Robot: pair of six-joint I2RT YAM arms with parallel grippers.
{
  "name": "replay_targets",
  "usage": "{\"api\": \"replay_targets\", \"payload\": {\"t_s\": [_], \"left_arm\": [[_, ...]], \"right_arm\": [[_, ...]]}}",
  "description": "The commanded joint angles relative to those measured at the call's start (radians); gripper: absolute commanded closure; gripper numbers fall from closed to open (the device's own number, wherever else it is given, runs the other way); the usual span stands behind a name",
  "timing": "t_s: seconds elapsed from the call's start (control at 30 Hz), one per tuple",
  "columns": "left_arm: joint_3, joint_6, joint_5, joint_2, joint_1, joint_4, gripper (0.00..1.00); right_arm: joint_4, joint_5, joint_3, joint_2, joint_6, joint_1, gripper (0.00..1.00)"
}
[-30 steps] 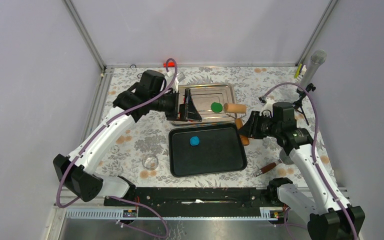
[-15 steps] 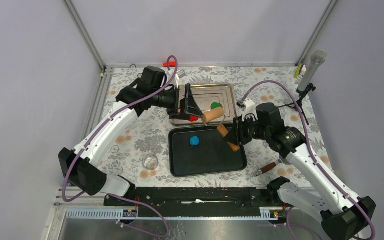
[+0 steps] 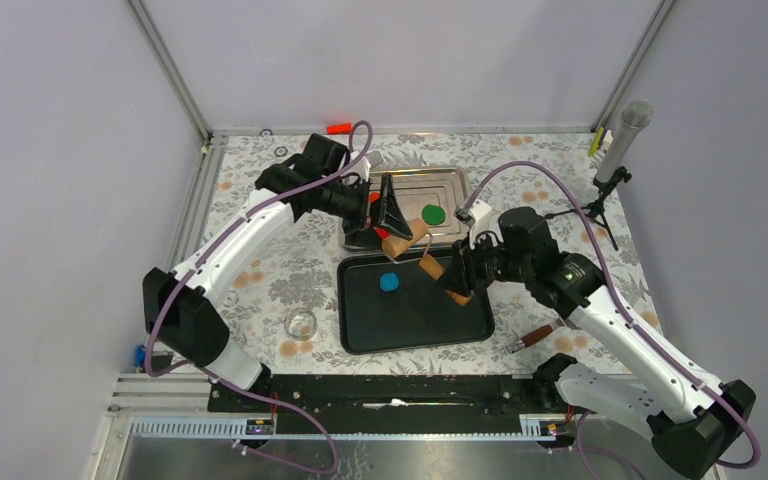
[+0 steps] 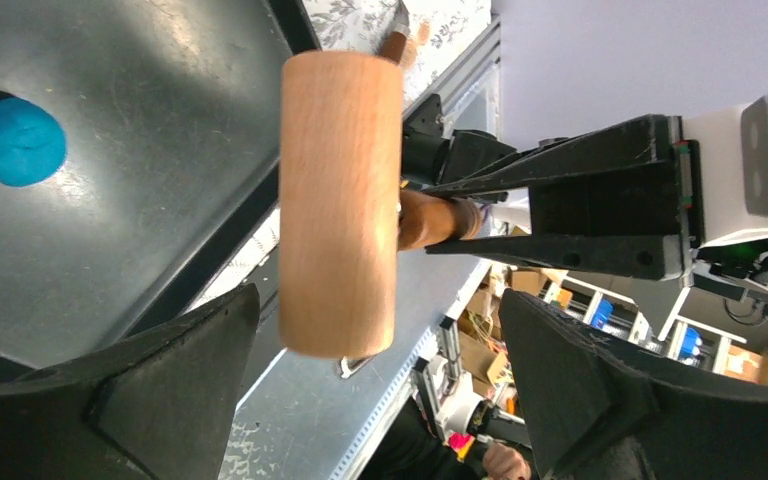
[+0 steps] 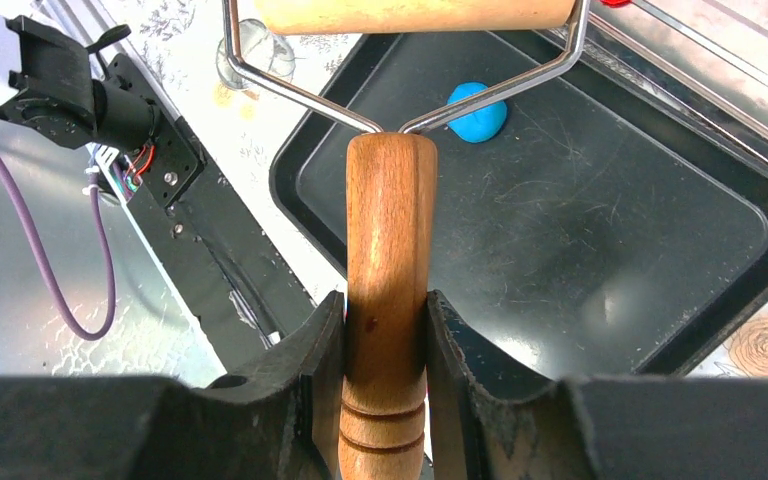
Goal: Roll out the dumpling wrappers from the dough
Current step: Pick up the rolling pin from the center of the board.
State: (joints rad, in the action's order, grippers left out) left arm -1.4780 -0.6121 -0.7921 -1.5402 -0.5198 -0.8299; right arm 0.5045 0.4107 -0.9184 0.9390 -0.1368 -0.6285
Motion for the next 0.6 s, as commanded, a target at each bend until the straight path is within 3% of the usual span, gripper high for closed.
{"api": "replay_targets", "payload": {"t_s": [0.0,0.2,0.43,0.57], "left_arm": [[-0.053,-0.022,-0.118,-0.025,0.004,0.008,0.01],[-0.024,-0.010,-0.181,-0.043,0.004,0.009,0.01],[0.029,0.034,-0.211,-0.022,0.004,-0.020,0.02],[0.047,0.043,-0.229,-0.012,0.003,-0.021,0.10]], "right_arm": [[-0.103,0.027,-0.068,0.009,0.052,-0.042,1.00],[-0.129,0.014,-0.052,0.014,0.131,-0.084,1.00],[-0.272,-0.045,0.077,-0.073,0.262,-0.091,1.00],[-0.295,-0.037,0.098,-0.072,0.299,-0.093,1.00]]}}
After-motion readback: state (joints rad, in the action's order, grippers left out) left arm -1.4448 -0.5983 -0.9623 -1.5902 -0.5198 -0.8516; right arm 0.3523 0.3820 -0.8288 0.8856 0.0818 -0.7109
